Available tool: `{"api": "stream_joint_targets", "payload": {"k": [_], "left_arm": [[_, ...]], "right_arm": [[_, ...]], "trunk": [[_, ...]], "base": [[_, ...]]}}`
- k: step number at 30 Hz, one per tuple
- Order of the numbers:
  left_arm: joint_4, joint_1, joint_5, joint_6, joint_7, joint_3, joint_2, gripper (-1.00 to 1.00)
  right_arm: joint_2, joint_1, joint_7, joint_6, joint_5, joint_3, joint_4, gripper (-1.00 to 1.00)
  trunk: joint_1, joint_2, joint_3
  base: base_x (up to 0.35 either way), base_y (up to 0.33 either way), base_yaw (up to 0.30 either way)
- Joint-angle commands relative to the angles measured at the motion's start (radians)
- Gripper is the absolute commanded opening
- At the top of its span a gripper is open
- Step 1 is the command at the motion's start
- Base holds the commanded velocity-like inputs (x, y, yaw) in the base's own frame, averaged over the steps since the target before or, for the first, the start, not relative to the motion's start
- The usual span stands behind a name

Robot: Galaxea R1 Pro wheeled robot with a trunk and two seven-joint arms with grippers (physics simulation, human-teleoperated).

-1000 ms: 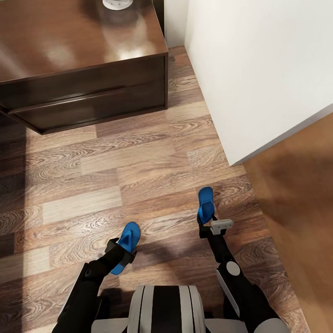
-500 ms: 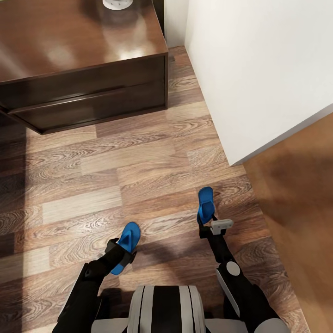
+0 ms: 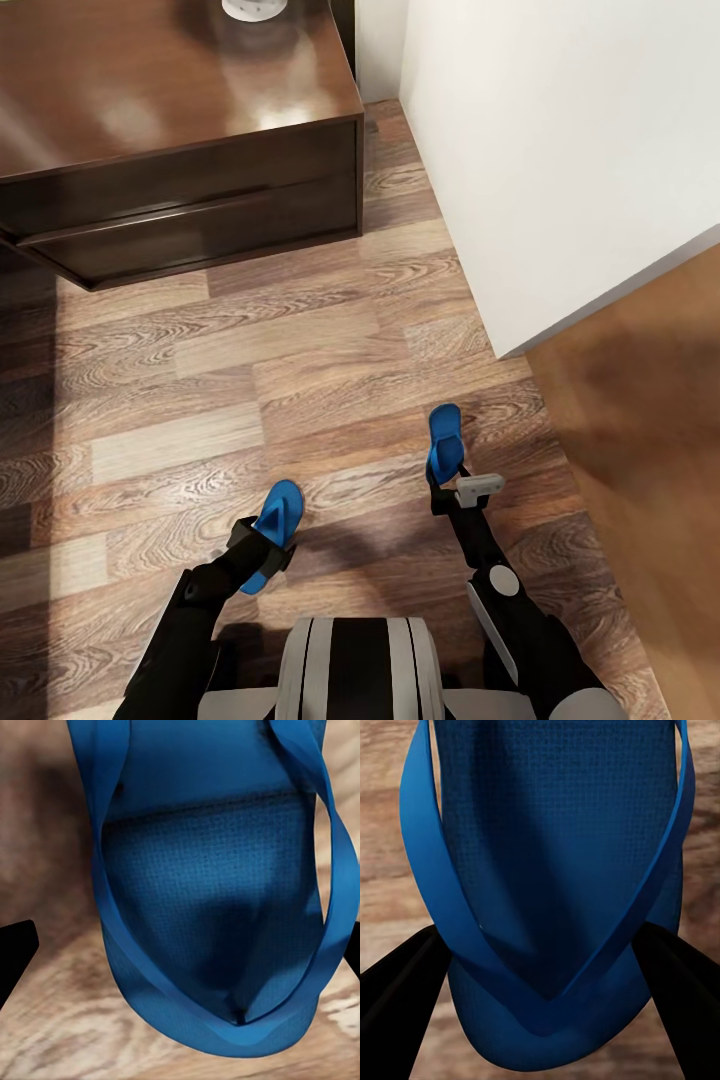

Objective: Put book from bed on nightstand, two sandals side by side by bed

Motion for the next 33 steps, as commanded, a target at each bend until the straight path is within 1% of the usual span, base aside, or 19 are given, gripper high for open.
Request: {"api": "stream_joint_targets", "payload": {"k": [1,33], "left_arm": [[-0.001,0.0,0.009,-0.007,0.002,0.002,-0.001,1.0],[0.001,0.0,0.009,-0.003,0.003,0.002,-0.001,1.0]], "right_arm": [[-0.001,0.0,-0.008,-0.002,-0.001,0.003,0.055,-1.0],[-0.001,0.0,-0.008,-0.002,-0.001,0.003,0.055,-1.0]], "trunk": [[0.0,0.0,0.0],[0.0,0.0,0.0]], "base": [[0.0,0.0,0.0],[0.0,0.0,0.0]]}}
